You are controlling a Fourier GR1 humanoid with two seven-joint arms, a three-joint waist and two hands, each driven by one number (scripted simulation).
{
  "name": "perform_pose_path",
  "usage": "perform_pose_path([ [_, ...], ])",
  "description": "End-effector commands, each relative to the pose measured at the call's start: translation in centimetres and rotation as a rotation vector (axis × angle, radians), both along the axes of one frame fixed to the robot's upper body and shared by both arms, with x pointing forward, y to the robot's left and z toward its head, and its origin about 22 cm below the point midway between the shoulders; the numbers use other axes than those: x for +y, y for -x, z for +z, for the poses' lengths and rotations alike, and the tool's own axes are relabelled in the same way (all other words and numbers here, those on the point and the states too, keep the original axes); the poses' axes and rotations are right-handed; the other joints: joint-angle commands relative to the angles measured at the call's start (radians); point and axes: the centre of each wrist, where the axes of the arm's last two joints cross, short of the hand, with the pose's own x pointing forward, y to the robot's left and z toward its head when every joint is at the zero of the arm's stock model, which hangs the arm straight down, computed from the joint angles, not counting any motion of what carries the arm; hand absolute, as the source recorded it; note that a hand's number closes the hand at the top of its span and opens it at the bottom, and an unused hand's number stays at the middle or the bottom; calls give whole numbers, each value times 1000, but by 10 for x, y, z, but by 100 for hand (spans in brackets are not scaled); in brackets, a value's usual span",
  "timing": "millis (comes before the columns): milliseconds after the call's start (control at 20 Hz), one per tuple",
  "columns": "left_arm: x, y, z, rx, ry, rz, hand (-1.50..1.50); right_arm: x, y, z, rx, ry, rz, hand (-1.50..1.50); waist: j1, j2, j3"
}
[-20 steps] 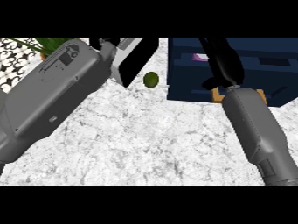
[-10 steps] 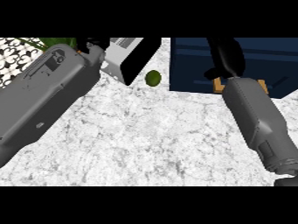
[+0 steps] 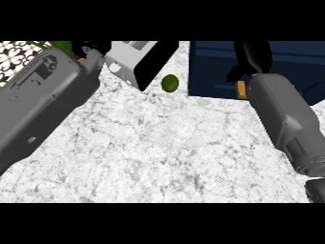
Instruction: Pick up the can, place it into the drawer and close the drawer
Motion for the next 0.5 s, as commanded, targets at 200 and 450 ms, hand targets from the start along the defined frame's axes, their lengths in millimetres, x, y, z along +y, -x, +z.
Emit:
perform_pose_path([
  [200, 0, 10, 5, 5, -10, -25, -150, 4, -14, 37, -60, -29, -33, -150, 23, -1, 0],
  [450, 8, 10, 8, -15, -12, -38, -150, 34, -18, 51, 41, -208, 124, -150, 29, 3, 1],
])
